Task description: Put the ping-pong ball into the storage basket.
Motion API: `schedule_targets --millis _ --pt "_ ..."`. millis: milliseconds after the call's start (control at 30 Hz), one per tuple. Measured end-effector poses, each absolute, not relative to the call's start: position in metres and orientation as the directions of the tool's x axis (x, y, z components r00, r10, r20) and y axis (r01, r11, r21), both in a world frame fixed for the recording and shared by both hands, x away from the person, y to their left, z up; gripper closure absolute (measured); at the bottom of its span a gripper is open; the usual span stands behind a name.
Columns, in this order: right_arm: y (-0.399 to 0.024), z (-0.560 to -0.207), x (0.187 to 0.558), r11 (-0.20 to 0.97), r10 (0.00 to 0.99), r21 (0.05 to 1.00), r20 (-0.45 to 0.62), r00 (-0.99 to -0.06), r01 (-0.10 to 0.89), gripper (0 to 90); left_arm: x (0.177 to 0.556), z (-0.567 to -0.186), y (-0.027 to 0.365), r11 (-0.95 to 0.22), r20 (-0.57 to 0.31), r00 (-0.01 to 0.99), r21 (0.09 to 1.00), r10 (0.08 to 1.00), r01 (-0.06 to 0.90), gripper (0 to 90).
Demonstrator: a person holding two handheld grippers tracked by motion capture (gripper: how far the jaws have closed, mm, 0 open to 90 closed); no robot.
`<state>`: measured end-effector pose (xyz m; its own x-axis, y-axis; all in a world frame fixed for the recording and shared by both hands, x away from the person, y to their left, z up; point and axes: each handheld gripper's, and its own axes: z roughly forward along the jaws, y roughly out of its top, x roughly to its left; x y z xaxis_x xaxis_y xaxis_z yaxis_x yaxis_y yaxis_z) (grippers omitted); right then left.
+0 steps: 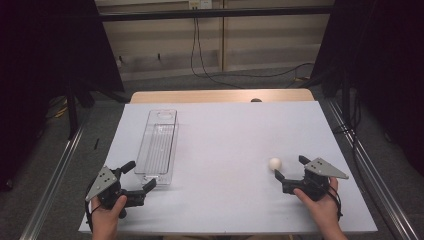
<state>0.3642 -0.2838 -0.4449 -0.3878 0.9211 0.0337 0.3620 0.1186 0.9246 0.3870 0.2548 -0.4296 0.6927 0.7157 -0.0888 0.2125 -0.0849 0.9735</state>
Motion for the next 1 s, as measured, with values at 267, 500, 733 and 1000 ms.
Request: schedule_targets --millis 267,500,733,1000 --pt "-0.283 -0.445 0.376 0.134 0.926 0.906 0.031 -0.377 0.402 2.3 0.387 -0.43 0.255 -0.077 -0.094 0.693 0.974 0.715 0.212 1.5" --pt "-0.279 -0.446 0.384 0.157 0.922 0.888 0.025 -0.386 0.432 3.1 0.387 -0.43 0.255 -0.079 -0.094 0.692 0.974 0.716 0.213 1.5" --pt "-0.276 -0.447 0.39 0.17 0.919 0.879 0.023 -0.394 0.446 4.3 0.387 -0.43 0.255 -0.078 -0.094 0.692 0.974 0.716 0.213 1.5" --pt "-0.271 -0.447 0.395 0.181 0.916 0.871 0.021 -0.401 0.458 4.2 0.388 -0.43 0.256 -0.076 -0.098 0.694 0.974 0.713 0.216 1.5"
